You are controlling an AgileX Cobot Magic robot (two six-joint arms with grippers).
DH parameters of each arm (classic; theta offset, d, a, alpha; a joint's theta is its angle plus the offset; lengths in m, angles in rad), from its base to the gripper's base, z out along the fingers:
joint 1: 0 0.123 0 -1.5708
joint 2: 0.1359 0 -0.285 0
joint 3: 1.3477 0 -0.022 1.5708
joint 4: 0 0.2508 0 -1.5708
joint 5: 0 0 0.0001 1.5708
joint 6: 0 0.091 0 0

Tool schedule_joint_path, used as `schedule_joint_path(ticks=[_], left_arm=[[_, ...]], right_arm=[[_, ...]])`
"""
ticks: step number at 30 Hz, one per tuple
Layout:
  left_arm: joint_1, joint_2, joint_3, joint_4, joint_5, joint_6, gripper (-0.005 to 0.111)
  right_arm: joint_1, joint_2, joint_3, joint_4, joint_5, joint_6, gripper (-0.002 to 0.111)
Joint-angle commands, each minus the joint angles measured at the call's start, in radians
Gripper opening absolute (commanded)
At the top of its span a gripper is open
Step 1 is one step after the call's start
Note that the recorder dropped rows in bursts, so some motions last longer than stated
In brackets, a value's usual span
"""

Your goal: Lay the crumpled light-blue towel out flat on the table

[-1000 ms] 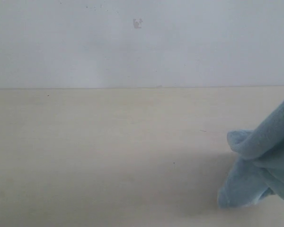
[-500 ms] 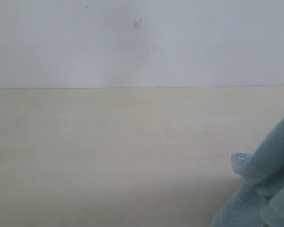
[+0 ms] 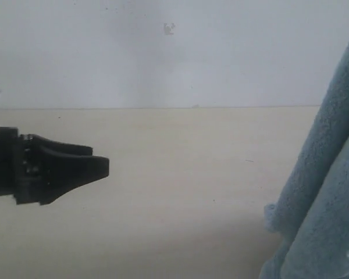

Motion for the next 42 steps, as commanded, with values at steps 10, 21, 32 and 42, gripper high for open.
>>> schedule_joint_path(ticks=[10, 21, 32, 42], left_arm=[[-0.236, 0.470, -0.367, 0.024, 0.145, 0.222, 0.064], [-0.405, 0.546, -0.408, 0.009, 0.162, 0.258, 0.064], [-0.565, 0.550, -0.522, -0.013, -0.052, 0.258, 0.064], [-0.608, 0.616, -0.566, -0.013, -0.131, 0.254, 0.064]], right_arm=[[0.002, 0.001, -0.009, 0.111, 0.037, -0.084, 0.008], [0.000, 0.003, -0.009, 0.147, 0.017, -0.081, 0.008], [0.000, 0.003, -0.009, 0.176, 0.025, -0.083, 0.008], [0.000, 0.003, -0.009, 0.203, 0.039, -0.093, 0.008]])
